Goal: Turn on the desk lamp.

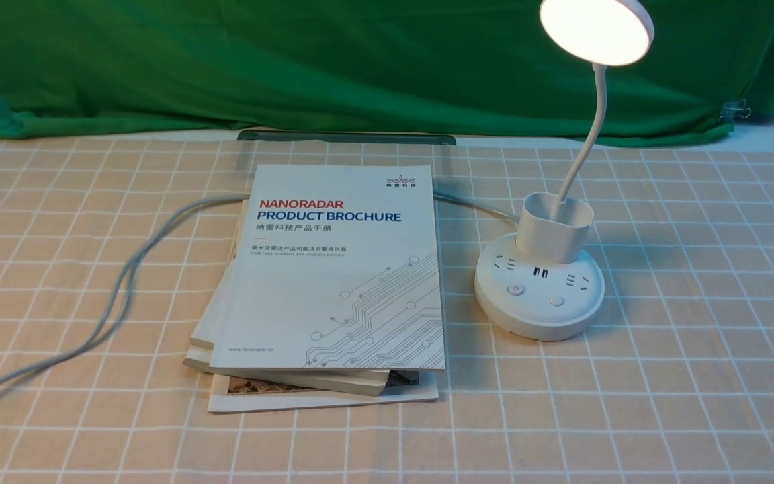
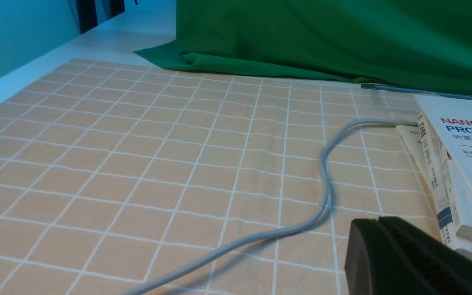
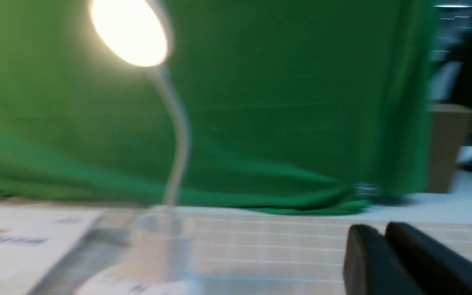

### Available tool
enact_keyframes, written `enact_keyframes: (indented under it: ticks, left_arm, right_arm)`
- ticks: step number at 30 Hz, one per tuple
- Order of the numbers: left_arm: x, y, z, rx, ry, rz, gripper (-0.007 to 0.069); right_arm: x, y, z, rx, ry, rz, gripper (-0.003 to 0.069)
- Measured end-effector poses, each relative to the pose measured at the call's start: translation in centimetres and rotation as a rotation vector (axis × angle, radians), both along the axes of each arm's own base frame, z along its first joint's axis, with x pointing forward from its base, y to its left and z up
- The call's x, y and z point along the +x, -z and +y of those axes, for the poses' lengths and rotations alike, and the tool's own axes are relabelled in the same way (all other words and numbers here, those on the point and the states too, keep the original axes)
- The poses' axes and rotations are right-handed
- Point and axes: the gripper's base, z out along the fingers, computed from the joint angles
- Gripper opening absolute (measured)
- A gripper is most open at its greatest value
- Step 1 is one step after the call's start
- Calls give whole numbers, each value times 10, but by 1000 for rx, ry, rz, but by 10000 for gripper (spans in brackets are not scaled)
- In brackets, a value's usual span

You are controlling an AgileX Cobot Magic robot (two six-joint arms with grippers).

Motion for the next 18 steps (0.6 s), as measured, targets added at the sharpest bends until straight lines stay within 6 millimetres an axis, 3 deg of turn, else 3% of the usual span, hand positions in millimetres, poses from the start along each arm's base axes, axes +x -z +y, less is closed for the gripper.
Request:
enact_keyframes:
  ticks: [5,18]
  left_arm:
    - [0,0,0,0,0,1,21]
    - [0,0,0,0,0,0,21]
  right_arm:
    - [-4,9,-7,26,114,71,133]
    - [-4,24,-1,96,15,230,147]
